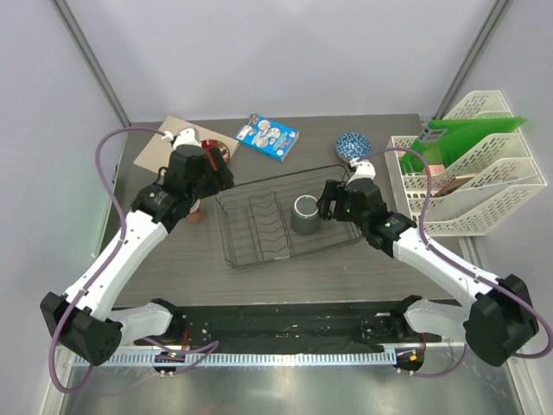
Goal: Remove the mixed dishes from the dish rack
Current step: Adjust the cup in the dish rack.
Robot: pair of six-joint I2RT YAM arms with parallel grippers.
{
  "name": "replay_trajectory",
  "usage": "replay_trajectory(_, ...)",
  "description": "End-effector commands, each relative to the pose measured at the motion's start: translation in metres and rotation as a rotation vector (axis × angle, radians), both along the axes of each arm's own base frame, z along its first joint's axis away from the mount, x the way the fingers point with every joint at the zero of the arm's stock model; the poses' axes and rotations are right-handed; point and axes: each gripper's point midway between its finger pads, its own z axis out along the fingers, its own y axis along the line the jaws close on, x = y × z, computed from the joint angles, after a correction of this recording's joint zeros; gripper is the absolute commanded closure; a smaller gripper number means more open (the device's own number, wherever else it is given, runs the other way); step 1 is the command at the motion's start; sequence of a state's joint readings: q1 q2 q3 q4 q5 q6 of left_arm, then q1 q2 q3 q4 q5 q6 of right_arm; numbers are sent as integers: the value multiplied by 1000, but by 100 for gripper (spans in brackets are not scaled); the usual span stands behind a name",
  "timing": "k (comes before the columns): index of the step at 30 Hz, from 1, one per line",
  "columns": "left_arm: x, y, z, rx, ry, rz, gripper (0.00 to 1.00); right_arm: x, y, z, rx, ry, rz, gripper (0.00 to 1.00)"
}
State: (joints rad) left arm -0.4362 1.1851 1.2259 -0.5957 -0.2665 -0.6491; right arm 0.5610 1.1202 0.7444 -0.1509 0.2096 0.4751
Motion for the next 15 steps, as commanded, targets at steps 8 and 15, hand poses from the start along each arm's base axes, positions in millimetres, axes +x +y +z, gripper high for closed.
replay_trajectory(8, -15, -22, -27, 31, 15, -85, 26, 31, 34, 4, -81, -74, 181, 15)
replay_trajectory(15, -18, -39, -35, 13, 33, -140, 27, 36, 43, -19, -88, -19, 203, 15)
